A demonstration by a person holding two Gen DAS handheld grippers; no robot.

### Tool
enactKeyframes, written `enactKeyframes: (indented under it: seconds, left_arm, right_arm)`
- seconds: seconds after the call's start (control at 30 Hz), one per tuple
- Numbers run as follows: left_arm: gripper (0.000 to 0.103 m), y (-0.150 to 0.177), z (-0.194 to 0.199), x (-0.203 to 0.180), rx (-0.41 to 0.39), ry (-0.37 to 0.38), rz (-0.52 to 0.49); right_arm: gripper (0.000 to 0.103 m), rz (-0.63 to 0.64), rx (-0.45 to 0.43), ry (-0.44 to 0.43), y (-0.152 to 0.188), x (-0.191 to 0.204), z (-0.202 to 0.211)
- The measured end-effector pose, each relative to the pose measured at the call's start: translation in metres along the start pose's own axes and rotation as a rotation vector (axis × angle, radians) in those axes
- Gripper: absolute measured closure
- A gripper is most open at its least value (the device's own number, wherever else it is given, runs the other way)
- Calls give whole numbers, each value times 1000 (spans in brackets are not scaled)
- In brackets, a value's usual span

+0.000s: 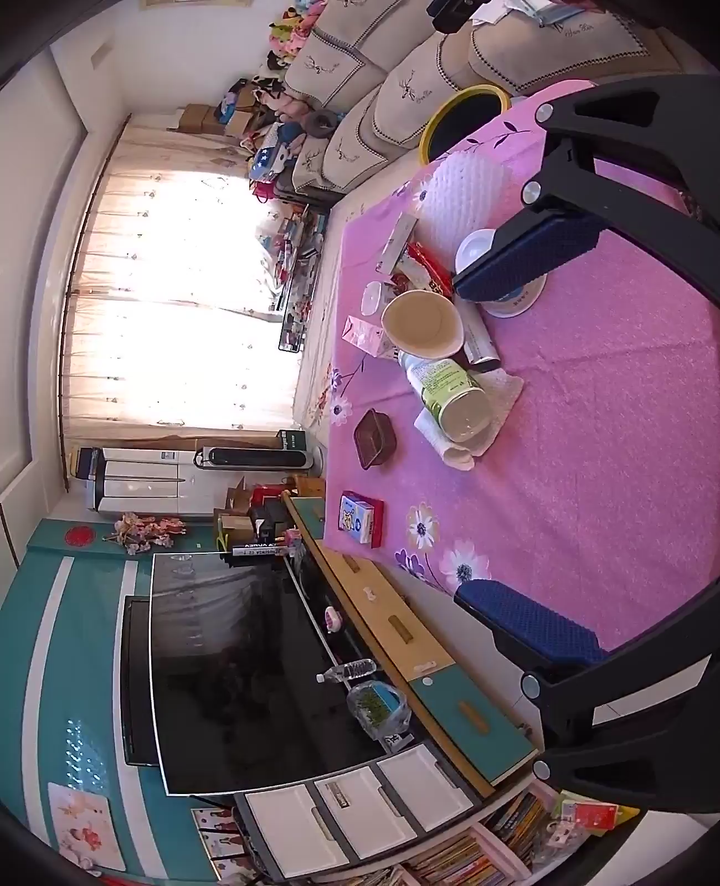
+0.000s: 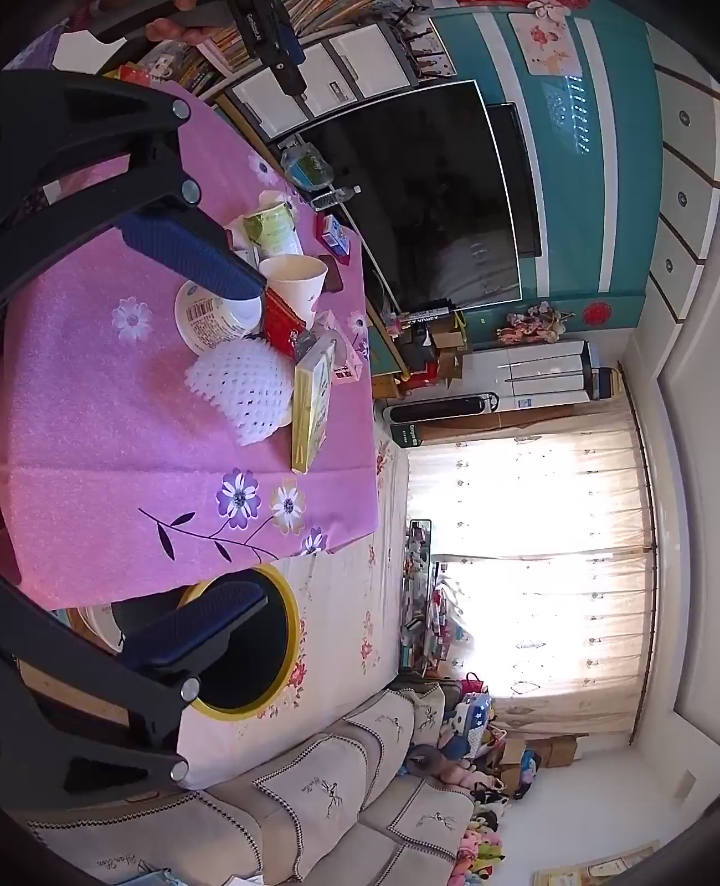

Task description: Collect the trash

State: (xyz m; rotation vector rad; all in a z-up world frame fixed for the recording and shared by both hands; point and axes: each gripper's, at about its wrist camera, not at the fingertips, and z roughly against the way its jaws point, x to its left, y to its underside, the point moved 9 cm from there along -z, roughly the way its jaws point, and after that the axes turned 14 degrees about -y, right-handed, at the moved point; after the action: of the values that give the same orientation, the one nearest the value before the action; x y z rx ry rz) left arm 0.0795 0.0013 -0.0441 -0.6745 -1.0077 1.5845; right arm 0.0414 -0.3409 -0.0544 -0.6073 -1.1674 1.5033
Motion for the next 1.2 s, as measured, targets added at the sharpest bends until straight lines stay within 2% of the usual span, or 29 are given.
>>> enactKeyframes:
  seconds: [0.13,0.23,1.2]
  left_arm:
    - [4,1,-5,2,12,-25,-26]
    - [4,3,0,-7,-1,3,-29]
    - [4,8,-8,-8,30,6,-20]
  right_arm:
    - [6,0,4,9,0,-2,-1]
    - [6,-15,5,17,3,-6,-5]
    - [6,-22,15,46,6,-13,-10]
